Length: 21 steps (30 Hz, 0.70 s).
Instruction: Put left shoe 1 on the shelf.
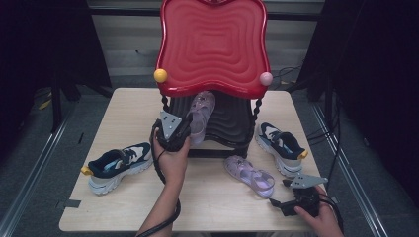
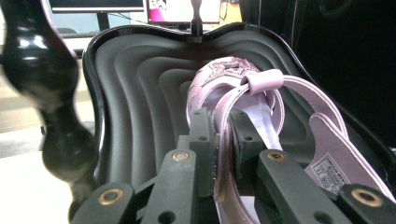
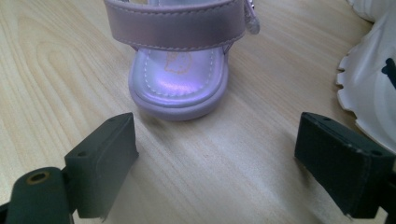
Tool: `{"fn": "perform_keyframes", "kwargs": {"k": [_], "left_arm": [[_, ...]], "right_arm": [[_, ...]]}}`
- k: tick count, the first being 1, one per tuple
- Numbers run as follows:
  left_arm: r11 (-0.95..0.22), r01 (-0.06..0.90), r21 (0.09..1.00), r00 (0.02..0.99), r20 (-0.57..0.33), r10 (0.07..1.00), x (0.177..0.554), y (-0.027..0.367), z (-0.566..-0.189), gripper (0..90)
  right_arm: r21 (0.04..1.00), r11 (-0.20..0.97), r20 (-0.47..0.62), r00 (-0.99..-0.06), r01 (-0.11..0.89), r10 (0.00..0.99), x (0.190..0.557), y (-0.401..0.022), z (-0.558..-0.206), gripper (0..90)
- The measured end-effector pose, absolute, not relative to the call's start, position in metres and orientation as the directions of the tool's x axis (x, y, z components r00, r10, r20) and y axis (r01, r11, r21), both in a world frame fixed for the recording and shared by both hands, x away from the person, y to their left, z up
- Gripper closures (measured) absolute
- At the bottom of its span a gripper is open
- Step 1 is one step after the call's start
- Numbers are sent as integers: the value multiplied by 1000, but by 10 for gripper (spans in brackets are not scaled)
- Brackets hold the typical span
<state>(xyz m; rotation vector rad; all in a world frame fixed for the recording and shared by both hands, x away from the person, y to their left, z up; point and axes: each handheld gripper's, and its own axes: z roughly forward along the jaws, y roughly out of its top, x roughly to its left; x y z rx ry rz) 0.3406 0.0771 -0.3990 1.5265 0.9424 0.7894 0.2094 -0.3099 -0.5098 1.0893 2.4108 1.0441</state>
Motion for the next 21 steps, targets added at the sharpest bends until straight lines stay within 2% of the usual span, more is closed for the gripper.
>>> {"fn": "perform_keyframes", "kwargs": {"k": [7,13,21], "left_arm": [[-12,126,992,416,-42,908,349,72,-402,816],[-27,85,996,374,-7,927,354,62,-401,815],[-1,70,998,291,-20,957,362,55,-405,810]], "right_arm": [[721,450,26,-670,527,742,209,-310,-510,121],[721,449,27,-669,528,743,209,-310,-510,121],[721,450,26,-669,527,742,209,-310,-510,121]]}}
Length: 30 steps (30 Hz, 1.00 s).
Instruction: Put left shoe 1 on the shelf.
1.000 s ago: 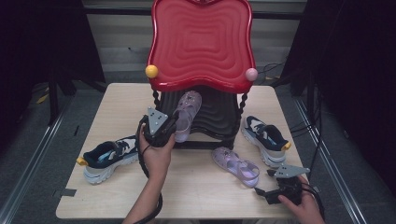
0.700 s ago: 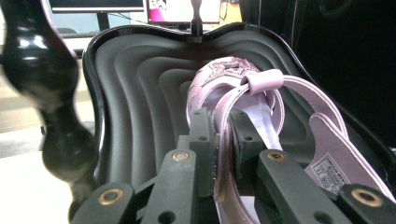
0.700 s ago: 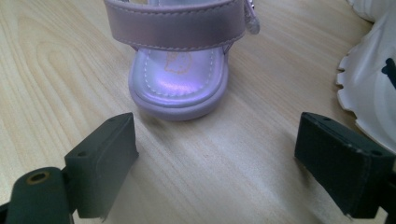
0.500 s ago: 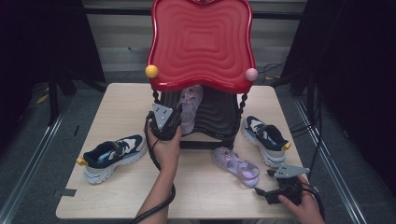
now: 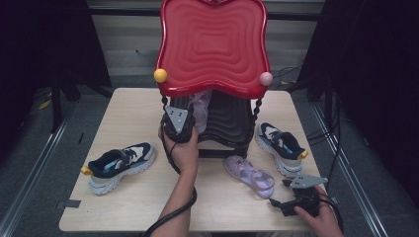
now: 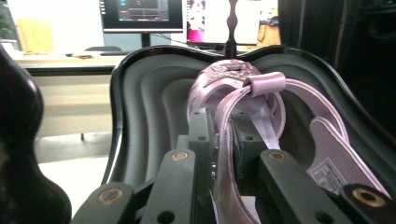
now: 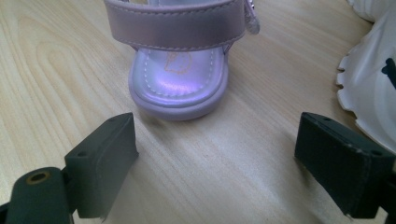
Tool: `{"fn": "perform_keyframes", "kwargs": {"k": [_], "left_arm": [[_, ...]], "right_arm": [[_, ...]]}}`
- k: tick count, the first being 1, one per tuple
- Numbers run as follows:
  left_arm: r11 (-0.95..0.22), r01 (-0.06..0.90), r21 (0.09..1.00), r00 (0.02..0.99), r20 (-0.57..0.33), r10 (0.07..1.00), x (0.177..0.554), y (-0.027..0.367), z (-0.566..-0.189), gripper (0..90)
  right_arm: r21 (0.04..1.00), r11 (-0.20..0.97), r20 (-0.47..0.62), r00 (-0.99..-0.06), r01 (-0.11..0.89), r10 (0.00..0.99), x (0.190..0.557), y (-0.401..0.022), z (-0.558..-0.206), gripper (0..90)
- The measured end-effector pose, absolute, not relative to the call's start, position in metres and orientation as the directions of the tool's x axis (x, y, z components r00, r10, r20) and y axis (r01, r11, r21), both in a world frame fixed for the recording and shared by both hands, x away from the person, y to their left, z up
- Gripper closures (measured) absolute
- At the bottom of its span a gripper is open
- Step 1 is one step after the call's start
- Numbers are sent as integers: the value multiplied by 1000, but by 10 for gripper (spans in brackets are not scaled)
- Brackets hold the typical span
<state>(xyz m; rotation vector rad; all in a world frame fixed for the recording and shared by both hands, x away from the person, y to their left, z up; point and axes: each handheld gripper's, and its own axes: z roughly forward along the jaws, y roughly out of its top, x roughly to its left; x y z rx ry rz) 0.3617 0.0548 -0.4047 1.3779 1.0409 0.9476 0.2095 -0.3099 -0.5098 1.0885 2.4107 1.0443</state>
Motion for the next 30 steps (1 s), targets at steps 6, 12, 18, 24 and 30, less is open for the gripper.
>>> {"fn": "perform_keyframes", "kwargs": {"k": [6,12,18,24,30], "left_arm": [[13,68,998,243,-29,970,366,48,-411,799],[-12,62,998,238,-4,971,366,43,-417,776],[-26,82,996,266,4,964,364,44,-421,755],[-49,114,992,296,13,955,363,48,-419,723],[-97,126,987,309,54,950,362,51,-417,702]], "right_arm": [[721,449,27,-669,528,743,209,-310,-510,121],[721,450,26,-669,527,742,209,-310,-510,121],[721,450,25,-670,526,742,210,-310,-510,121],[721,450,27,-669,527,742,209,-310,-510,121],[721,450,26,-669,527,742,209,-310,-510,121]]}}
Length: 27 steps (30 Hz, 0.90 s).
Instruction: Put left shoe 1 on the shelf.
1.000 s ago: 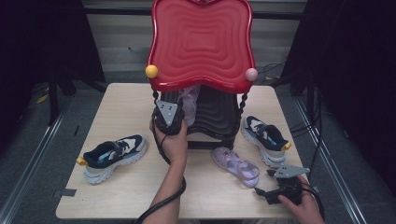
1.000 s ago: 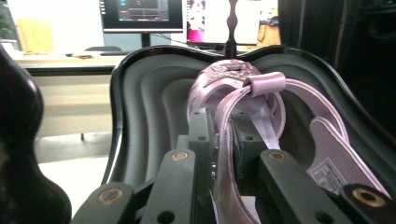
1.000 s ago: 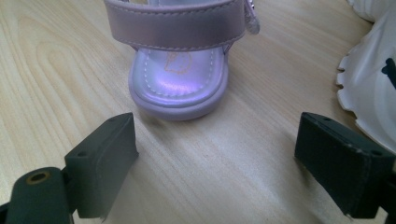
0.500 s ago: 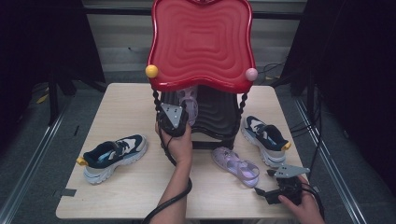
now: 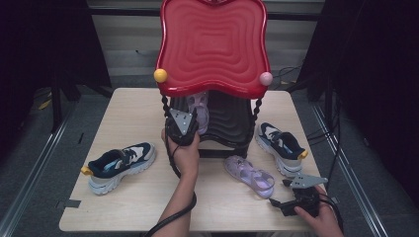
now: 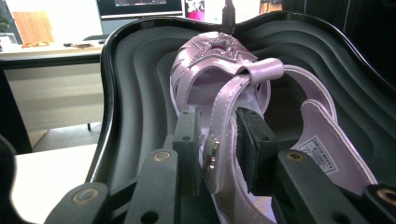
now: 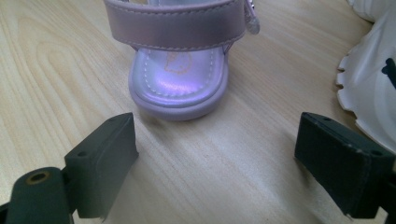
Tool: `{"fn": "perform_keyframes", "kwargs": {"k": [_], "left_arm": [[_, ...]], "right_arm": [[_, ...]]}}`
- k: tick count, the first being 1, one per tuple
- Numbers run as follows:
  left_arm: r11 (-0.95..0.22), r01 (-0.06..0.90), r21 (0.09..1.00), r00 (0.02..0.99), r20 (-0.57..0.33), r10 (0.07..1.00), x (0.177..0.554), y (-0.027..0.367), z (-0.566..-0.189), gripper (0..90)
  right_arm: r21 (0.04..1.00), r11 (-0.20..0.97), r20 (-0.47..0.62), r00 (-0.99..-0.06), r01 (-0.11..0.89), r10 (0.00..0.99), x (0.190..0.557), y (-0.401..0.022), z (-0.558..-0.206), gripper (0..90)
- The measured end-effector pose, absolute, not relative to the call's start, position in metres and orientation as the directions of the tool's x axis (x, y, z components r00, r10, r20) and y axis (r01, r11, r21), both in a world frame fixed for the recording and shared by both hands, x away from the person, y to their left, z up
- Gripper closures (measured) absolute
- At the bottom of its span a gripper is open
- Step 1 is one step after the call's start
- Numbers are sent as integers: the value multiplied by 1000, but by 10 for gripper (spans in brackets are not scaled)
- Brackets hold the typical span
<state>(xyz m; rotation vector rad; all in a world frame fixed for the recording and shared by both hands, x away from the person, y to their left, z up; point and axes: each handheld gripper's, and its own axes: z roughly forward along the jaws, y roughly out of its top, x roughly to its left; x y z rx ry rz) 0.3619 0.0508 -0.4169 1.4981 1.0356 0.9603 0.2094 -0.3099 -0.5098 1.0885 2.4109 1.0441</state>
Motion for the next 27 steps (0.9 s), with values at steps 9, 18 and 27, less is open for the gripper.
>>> {"fn": "perform_keyframes", "kwargs": {"k": [9,18,27], "left_arm": [[-145,150,978,354,84,932,357,53,-405,554],[-200,176,964,402,115,909,355,53,-403,427],[-237,193,952,432,135,892,351,54,-397,402]], "right_arm": [[721,449,27,-669,528,743,209,-310,-510,121],[721,450,26,-670,526,742,210,-310,-510,121],[721,450,26,-670,526,742,210,-310,-510,121]]}}
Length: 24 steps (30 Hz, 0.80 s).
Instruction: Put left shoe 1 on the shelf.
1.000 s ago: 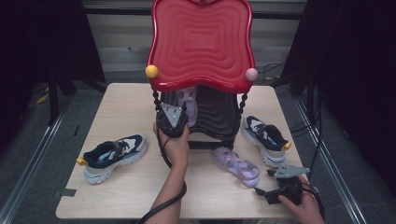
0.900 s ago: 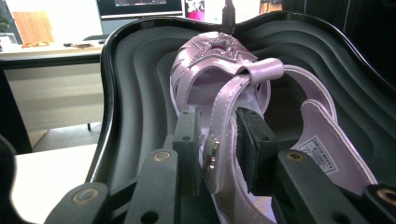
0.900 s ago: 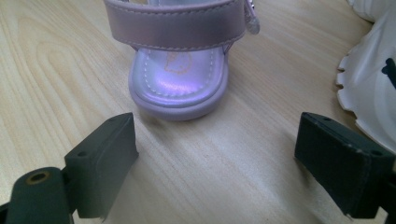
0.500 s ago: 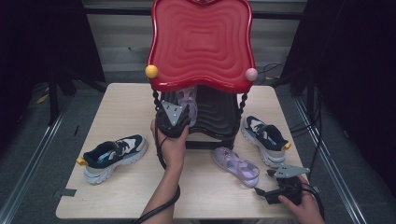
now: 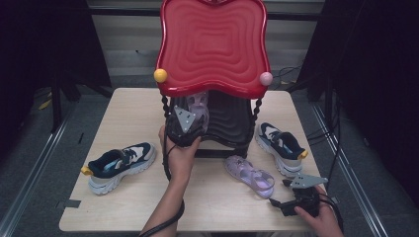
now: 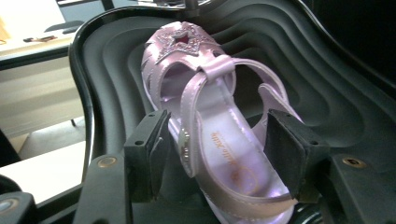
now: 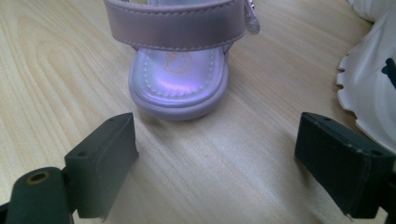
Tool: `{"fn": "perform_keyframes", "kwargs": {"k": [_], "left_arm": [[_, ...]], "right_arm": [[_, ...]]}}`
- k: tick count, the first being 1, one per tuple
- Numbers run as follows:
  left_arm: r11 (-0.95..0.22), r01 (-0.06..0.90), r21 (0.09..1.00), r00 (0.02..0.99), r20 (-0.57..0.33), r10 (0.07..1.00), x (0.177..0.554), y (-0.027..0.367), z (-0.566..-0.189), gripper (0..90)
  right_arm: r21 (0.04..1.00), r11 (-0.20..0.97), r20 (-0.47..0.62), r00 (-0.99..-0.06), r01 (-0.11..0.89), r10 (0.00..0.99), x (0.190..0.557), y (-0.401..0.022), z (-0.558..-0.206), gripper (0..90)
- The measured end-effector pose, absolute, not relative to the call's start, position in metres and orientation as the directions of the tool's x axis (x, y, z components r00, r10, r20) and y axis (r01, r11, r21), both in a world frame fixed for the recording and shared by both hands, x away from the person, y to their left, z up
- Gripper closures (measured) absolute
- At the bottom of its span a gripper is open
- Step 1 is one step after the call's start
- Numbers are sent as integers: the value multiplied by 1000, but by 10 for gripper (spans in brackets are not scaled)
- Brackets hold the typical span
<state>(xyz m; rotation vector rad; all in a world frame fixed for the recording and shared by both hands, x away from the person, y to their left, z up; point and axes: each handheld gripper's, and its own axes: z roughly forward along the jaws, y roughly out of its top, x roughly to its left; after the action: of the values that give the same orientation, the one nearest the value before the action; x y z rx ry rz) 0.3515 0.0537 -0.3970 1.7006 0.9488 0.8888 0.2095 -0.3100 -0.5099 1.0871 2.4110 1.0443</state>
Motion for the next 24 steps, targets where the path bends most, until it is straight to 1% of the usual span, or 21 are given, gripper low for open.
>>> {"fn": "perform_keyframes", "kwargs": {"k": [4,10,12,13,17,24], "left_arm": [[-235,198,952,467,119,876,348,54,-394,387],[-233,203,951,493,106,864,345,56,-394,366],[-225,203,953,495,99,863,344,57,-393,337],[-226,205,952,501,96,860,343,57,-392,337],[-247,198,949,520,112,847,339,58,-389,323],[-234,223,946,557,73,827,332,59,-388,292]], "right_arm": [[721,450,27,-669,528,742,209,-310,-510,121],[721,450,26,-670,526,742,210,-310,-510,121],[721,450,27,-669,528,742,209,-310,-510,121],[721,450,27,-669,528,742,209,-310,-510,121],[721,450,27,-669,528,742,209,-310,-510,121],[721,450,26,-670,526,742,209,-310,-510,121]]}}
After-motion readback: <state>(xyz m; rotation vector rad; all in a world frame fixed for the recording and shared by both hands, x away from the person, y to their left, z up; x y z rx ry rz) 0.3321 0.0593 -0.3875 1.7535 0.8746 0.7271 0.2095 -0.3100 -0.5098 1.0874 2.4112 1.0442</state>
